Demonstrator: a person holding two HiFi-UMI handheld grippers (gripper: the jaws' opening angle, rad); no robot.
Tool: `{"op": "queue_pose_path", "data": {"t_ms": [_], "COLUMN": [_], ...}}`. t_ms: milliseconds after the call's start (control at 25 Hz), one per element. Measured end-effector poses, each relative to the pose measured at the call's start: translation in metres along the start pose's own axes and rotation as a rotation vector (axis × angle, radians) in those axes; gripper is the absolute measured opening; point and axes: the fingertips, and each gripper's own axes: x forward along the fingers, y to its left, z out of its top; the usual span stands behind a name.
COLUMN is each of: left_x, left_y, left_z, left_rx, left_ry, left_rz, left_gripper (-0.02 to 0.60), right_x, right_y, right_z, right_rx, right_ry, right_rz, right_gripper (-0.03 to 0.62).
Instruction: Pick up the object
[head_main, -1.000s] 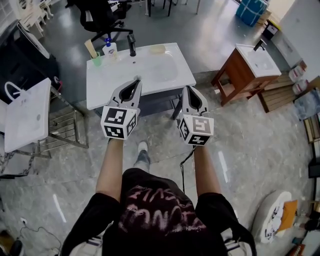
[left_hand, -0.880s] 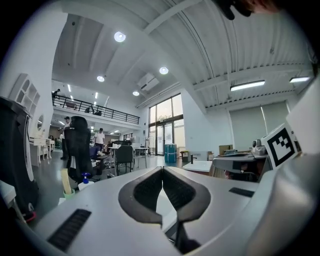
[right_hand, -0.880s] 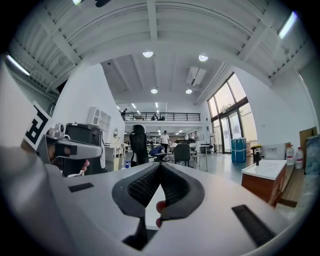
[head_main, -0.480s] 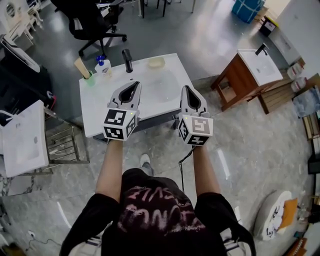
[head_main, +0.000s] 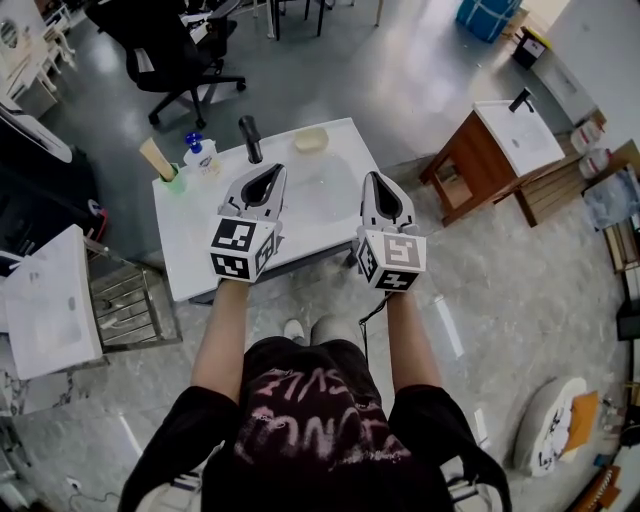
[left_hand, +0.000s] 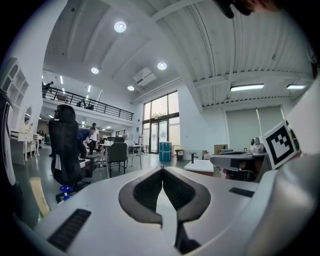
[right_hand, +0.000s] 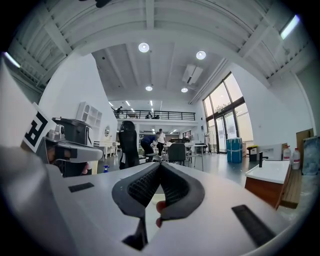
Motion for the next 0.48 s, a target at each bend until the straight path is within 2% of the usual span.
{"op": "queue_pose_path", "data": {"t_ms": [480], "left_x": [0.059], "left_y": [0.011], "left_z": [0.001], "left_rx": [0.014], "left_ry": [0.02], "left_rz": [-0.012], "left_gripper": [0.015], "right_x": [0.056], "right_y": [-0.03], "right_z": [0.003], "right_rx": [0.015], "right_ry": [-0.011], "right_rz": [0.008], "right_gripper": [0.015]}}
